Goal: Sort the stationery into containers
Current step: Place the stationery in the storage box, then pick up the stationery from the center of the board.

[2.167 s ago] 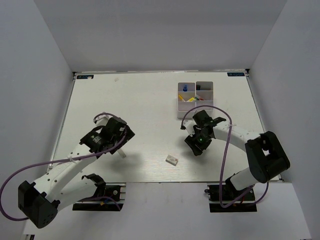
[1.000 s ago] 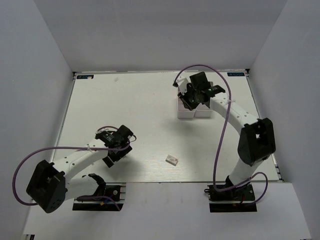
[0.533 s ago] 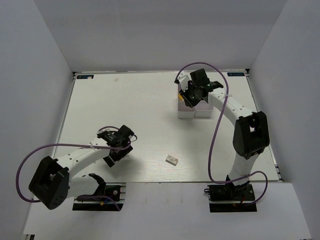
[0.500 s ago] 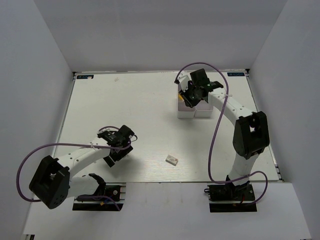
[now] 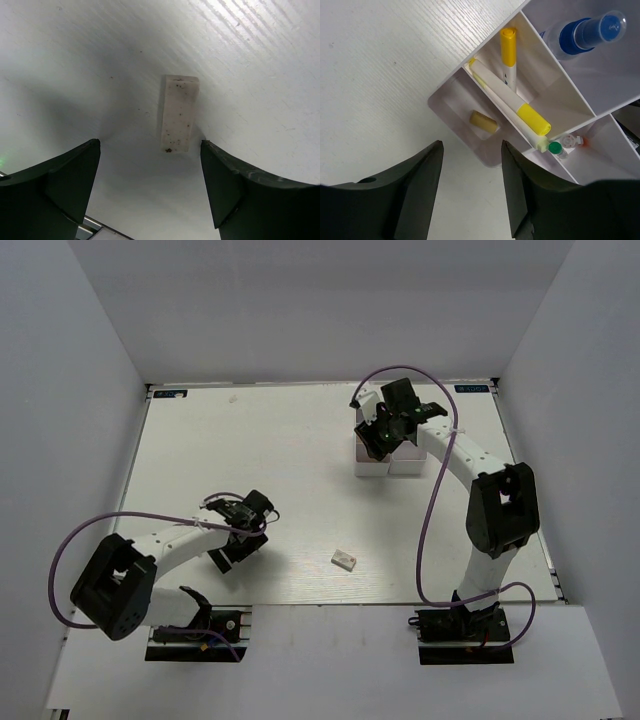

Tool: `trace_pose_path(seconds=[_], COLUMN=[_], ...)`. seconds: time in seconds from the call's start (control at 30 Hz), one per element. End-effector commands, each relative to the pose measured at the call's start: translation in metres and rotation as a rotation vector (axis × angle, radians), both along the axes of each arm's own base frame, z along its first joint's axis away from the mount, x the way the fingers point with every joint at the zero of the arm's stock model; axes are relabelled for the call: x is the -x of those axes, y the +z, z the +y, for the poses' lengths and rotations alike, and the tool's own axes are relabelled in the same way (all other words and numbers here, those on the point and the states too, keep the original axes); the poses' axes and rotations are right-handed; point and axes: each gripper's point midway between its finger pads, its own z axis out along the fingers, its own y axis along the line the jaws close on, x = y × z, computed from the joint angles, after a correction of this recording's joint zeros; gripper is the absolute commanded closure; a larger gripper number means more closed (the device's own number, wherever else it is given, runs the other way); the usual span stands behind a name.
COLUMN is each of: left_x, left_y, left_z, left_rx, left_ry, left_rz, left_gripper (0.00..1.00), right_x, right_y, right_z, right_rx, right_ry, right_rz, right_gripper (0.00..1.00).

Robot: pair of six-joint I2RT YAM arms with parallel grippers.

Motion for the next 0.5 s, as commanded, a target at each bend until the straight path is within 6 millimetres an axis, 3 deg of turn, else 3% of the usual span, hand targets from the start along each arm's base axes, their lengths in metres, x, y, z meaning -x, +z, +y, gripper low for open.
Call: trace_pose_path(seconds=[0.0, 0.17, 0.37, 0.47], left_x=[-0.017, -0.026, -0.035, -0.038], left_y=[0.009, 0.006, 0.000, -0.004], left_z=[-0.002, -0.006, -0.001, 0.005], left_rx=[-0.010, -0.025, -0.088, -0.124], left_ry=[-0.002, -0.009, -0.016, -0.026], left_rz=[-0.059, -0.055, -0.040, -0.034], left_gripper=[0.10, 0.14, 0.28, 0.41], right_x=[0.009, 0.033, 0.061, 0.072], right_y=[0.023, 0.028, 0.022, 0.017], right_z=[0.001, -0.002, -0.012, -0.018], right_rx=[-0.060, -0.107, -0.132, -0.140], right_ry=[0.002, 0.015, 0.014, 0.005], right_rz=[-0.018, 0.005, 0.025, 0.043], right_gripper=[0.45, 0.45, 0.45, 0.45])
